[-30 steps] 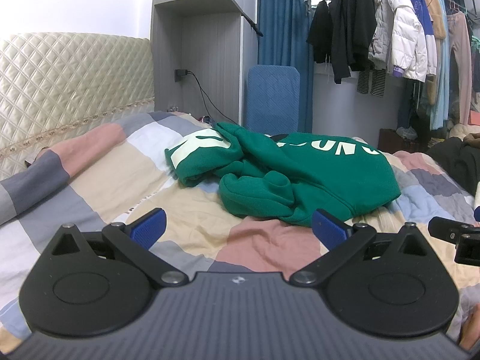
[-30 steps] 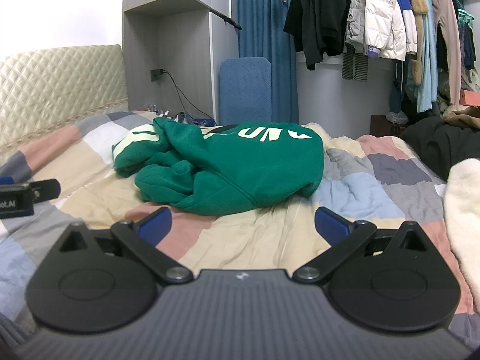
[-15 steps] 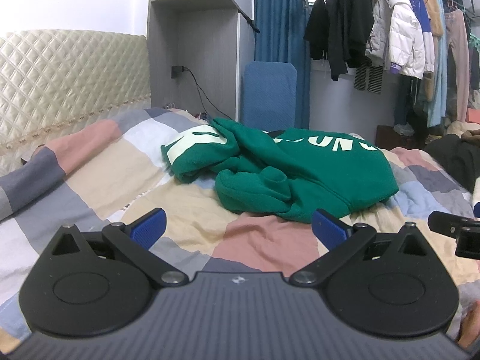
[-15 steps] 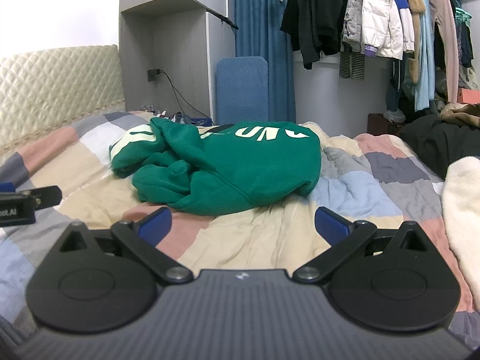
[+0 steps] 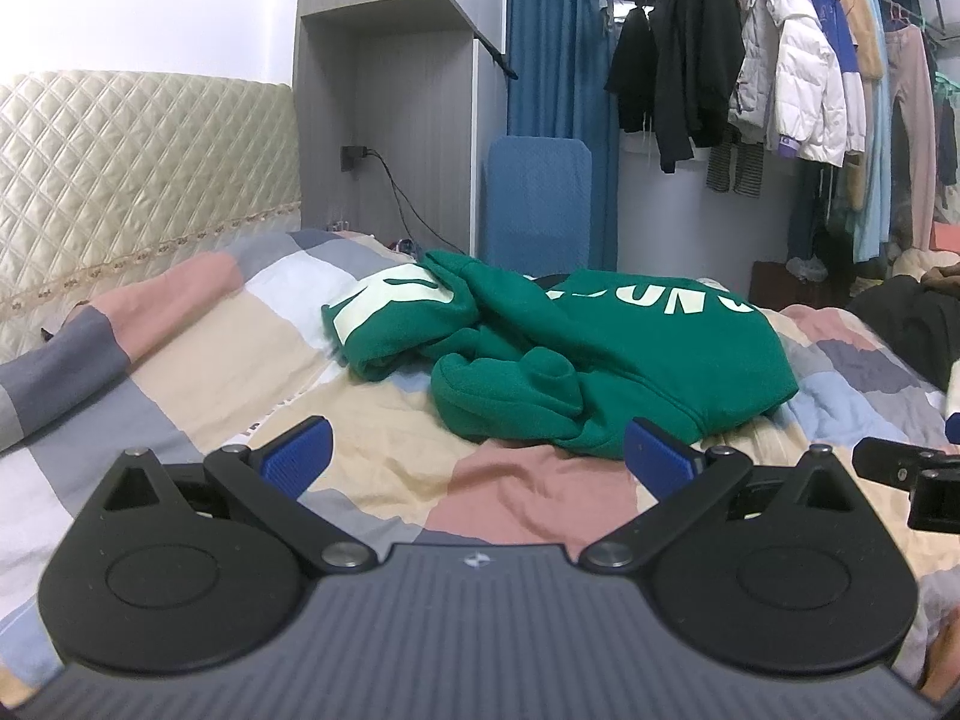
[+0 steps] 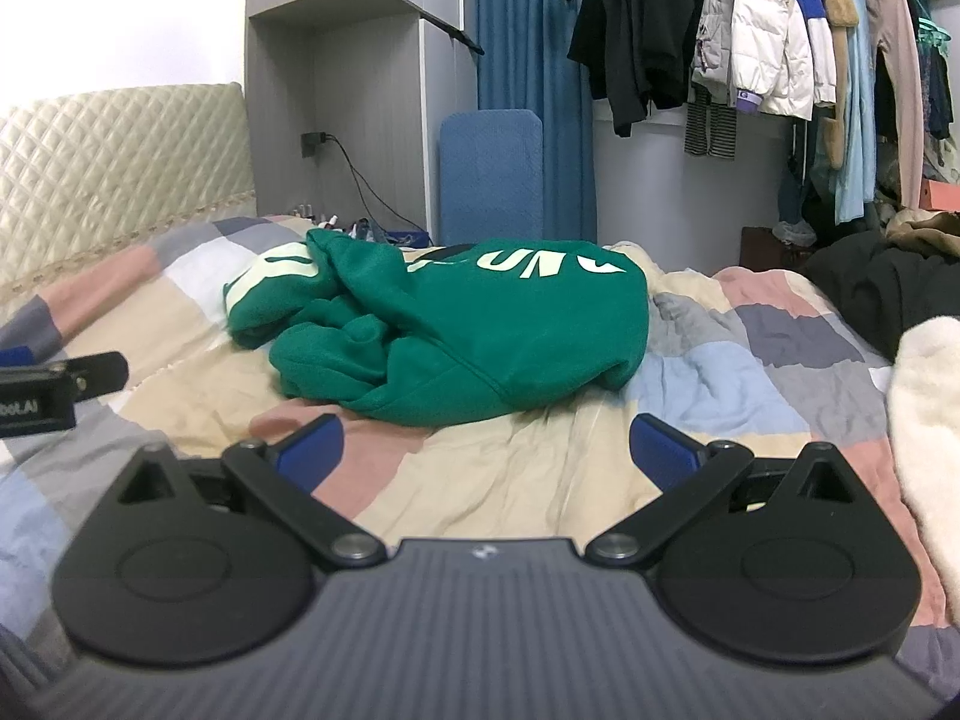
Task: Fold large clothes
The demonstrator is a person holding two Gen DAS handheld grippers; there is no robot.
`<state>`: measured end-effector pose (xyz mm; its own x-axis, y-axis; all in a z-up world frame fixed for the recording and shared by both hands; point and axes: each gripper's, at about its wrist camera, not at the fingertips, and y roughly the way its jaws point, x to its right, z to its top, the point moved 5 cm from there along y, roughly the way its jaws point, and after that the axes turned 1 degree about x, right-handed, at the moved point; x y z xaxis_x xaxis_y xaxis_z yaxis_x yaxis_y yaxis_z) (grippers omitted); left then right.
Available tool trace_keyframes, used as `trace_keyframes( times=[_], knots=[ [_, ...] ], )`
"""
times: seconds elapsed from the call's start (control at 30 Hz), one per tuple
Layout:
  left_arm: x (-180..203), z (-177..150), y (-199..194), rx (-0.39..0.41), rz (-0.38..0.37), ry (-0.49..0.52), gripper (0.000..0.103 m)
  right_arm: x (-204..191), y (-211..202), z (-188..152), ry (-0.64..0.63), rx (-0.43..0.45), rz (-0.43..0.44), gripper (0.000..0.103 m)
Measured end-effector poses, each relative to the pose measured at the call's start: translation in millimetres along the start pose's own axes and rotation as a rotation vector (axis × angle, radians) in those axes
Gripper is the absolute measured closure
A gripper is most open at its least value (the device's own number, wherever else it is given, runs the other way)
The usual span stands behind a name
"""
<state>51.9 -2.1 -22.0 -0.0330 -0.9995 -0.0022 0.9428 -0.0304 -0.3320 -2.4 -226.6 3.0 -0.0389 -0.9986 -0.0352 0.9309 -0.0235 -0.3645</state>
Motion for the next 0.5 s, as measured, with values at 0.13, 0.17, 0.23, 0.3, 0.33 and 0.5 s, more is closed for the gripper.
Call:
trace_keyframes(
  times=[0.13, 0.17, 0.23, 0.3, 0.33, 0.5],
  knots=[
    [1, 0, 5, 0.004, -0.001, 0.011, 0.0, 1, 2, -1, 0.008, -0.006, -0.008, 0.0],
    [2, 1, 7, 0.003, 0.001, 0.014, 0.0, 2, 3, -1, 0.01, -0.011, -0.011, 0.0],
    [4, 1, 12, 0.0, -0.007, 0.019, 0.0, 3, 4, -3, 0.018, -0.021, -0.006, 0.0],
    [6, 2, 15, -0.002, -0.014, 0.022, 0.0, 3, 7, -3, 0.02, -0.029, -0.002, 0.0],
    [7, 2, 17, -0.003, -0.018, 0.023, 0.0, 3, 8, -4, 0.02, -0.031, -0.002, 0.0],
    [7, 1, 26, -0.013, -0.031, 0.027, 0.0, 3, 10, -5, 0.017, -0.034, -0.016, 0.0]
  ],
)
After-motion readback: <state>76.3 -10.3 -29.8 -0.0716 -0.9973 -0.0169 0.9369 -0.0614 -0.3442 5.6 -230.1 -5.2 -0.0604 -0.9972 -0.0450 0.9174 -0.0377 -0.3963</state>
